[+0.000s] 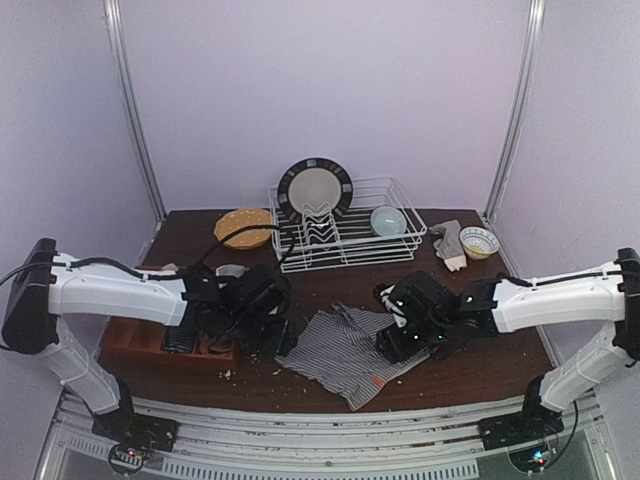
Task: Roll the underwear
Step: Adjust the underwear at the center of the board, then flatten out the underwear at the center of the board, then adjust the underwear at the center of the board, then smooth out the underwear at the center of the board, then adjust the underwear at the center of the board.
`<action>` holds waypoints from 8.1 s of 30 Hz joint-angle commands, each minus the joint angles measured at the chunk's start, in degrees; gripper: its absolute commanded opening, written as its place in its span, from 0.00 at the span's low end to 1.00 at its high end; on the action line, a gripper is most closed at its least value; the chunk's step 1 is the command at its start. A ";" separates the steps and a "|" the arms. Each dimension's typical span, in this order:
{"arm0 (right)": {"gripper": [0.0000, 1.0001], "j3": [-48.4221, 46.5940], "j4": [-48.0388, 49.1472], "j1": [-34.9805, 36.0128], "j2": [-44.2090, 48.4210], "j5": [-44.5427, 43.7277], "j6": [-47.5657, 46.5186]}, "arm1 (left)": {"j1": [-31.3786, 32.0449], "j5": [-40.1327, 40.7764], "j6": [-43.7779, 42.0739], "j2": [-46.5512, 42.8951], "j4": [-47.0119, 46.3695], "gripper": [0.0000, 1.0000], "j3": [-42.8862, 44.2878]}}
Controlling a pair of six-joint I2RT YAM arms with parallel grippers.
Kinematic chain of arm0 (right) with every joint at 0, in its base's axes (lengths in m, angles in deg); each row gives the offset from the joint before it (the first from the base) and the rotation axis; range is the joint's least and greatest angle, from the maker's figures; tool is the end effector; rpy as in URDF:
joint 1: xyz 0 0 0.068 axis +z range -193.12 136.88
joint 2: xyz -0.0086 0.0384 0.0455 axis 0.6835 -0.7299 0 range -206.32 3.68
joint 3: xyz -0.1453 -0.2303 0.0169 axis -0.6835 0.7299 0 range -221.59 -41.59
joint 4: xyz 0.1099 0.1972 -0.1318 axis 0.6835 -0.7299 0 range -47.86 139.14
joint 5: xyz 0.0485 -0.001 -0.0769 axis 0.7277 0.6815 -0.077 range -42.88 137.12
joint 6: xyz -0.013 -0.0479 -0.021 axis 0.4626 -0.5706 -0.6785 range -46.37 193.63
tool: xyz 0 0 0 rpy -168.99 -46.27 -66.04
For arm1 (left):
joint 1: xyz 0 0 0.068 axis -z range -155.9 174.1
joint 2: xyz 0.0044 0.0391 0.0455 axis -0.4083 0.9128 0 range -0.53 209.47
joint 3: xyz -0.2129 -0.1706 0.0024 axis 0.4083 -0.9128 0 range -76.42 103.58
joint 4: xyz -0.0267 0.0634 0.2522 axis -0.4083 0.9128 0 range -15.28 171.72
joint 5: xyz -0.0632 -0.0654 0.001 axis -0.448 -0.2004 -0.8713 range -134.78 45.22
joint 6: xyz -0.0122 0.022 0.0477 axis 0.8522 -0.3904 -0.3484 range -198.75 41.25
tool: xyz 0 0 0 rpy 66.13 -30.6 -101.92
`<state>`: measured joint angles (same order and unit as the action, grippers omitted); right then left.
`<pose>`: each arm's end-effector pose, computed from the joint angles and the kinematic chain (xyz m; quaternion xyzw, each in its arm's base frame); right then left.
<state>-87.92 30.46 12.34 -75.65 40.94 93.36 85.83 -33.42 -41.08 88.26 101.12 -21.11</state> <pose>0.1602 0.2260 0.2041 -0.2726 0.9032 0.1596 0.2907 0.1513 -0.2666 0.1982 0.1752 0.9452 -0.1354 0.2401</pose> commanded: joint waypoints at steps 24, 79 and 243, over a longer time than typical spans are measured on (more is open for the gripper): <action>0.00 -13.00 -5.63 -7.73 -12.66 -11.29 2.47 | 0.40 -4.60 -1.36 10.29 -6.14 0.52 2.31; 0.51 -6.62 0.39 -13.60 -5.20 -3.20 14.10 | 0.41 -4.16 -3.02 17.08 -7.24 0.49 7.14; 0.00 15.87 -1.66 22.27 6.69 1.84 38.45 | 19.21 -3.66 5.00 12.38 -4.19 0.00 2.17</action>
<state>-72.60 30.49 34.24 -70.87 43.67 131.41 104.78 -38.38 -35.77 100.44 96.83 -19.99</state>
